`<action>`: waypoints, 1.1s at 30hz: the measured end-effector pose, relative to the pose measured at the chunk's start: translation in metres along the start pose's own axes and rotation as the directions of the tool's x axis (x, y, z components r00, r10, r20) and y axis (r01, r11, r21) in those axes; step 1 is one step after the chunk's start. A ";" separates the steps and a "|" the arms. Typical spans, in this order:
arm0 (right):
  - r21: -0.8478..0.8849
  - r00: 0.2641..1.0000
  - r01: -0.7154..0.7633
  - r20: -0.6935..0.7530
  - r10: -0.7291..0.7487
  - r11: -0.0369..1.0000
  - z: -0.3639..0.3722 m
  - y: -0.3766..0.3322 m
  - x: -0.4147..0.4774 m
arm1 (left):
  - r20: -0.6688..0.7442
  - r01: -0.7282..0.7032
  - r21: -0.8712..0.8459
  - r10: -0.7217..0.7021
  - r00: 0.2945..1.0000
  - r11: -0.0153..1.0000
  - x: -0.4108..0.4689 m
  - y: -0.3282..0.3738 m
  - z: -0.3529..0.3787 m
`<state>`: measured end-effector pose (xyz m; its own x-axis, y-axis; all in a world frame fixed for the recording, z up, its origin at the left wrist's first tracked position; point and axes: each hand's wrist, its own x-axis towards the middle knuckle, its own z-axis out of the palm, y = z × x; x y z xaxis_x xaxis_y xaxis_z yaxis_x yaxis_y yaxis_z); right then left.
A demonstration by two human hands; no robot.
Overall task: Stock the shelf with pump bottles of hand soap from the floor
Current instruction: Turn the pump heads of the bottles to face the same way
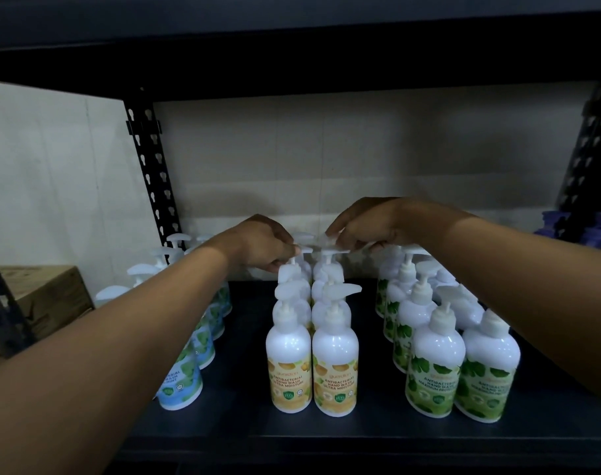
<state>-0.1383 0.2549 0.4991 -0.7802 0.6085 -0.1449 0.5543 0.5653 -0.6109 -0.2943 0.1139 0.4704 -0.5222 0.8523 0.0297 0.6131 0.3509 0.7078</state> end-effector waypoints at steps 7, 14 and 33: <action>0.138 0.986 0.022 -0.165 0.001 0.990 -0.026 -0.004 -0.032 | -0.009 0.044 -0.136 -0.045 0.999 0.990 -0.026 -0.004 -0.024; -0.021 0.997 -0.001 -0.076 0.000 1.000 -0.001 -0.005 -0.057 | 0.107 0.028 -0.131 -0.014 0.994 0.991 -0.051 -0.009 -0.027; -0.070 1.000 -0.012 -0.020 0.011 0.997 0.029 -0.005 -0.056 | 0.184 -0.012 -0.130 0.036 0.982 0.991 -0.047 -0.008 -0.012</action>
<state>-0.1056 0.2015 0.4880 -0.7681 0.6257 -0.1359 0.5828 0.5954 -0.5530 -0.2822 0.0667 0.4720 -0.3817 0.9212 -0.0752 0.5367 0.2871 0.7934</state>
